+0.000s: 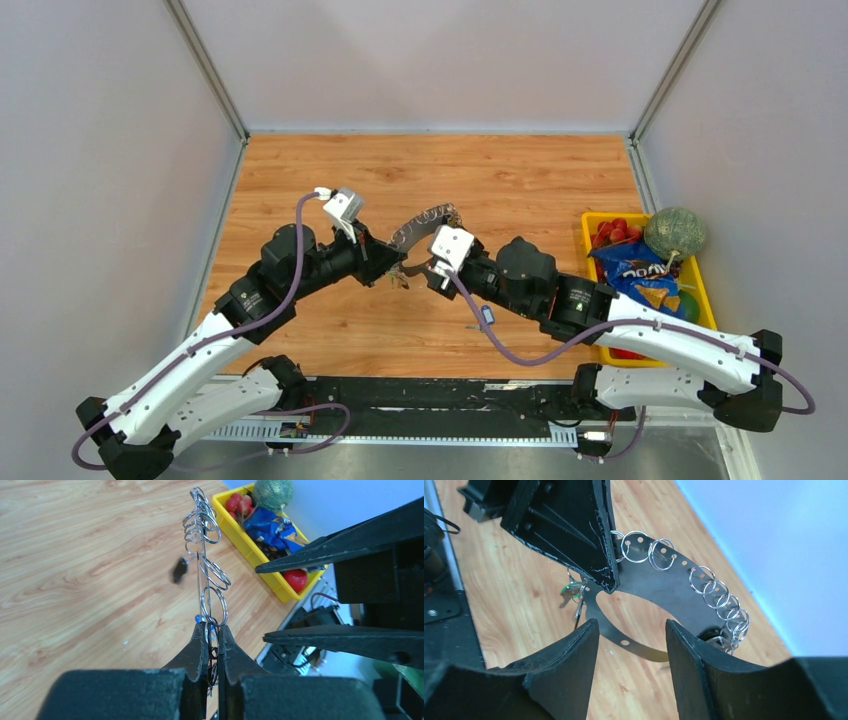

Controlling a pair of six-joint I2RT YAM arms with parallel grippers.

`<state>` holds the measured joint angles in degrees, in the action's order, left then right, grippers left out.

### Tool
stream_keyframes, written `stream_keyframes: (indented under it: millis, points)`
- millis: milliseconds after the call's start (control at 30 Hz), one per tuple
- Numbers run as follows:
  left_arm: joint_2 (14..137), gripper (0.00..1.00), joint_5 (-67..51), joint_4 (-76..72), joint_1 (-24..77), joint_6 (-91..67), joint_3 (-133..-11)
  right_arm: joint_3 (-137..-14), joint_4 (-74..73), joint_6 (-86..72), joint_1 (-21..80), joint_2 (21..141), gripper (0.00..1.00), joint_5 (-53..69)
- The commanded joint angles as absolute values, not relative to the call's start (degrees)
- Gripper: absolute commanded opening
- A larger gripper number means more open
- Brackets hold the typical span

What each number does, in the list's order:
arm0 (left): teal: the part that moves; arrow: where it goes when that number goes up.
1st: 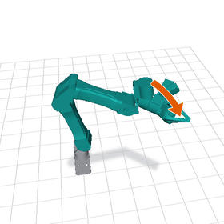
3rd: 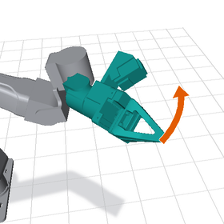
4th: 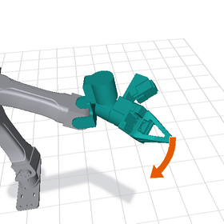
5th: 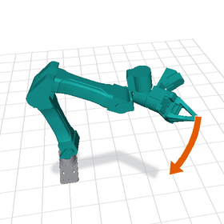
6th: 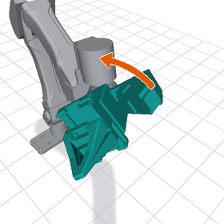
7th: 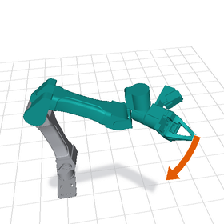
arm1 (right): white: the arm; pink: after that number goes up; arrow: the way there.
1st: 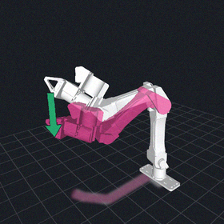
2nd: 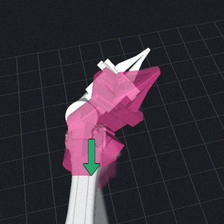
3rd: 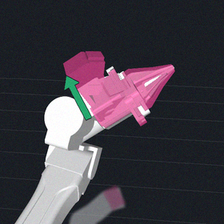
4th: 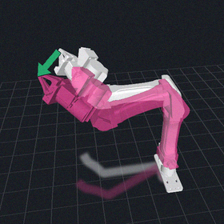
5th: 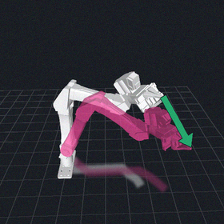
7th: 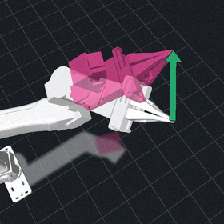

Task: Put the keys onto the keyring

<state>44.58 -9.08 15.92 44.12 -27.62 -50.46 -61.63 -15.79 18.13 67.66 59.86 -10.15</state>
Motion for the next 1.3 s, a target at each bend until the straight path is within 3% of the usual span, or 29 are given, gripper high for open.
stream_keyframes:
  millis: [0, 333, 1267]
  points:
    - [44.1, 0.0, -14.3, 16.5, 44.1, -31.6, -54.5, -57.7, -5.5, 31.9, 71.5, 56.9, 0.55, -17.8]
    - [43.0, 0.0, -20.5, 18.8, 44.1, -33.4, -55.7, -53.3, 4.1, 44.8, 76.5, 54.2, 0.49, -21.0]
    - [40.0, 0.0, -26.4, 20.0, 44.1, -34.5, -56.1, -54.4, 4.5, 55.0, 86.9, 58.9, 0.41, -28.7]
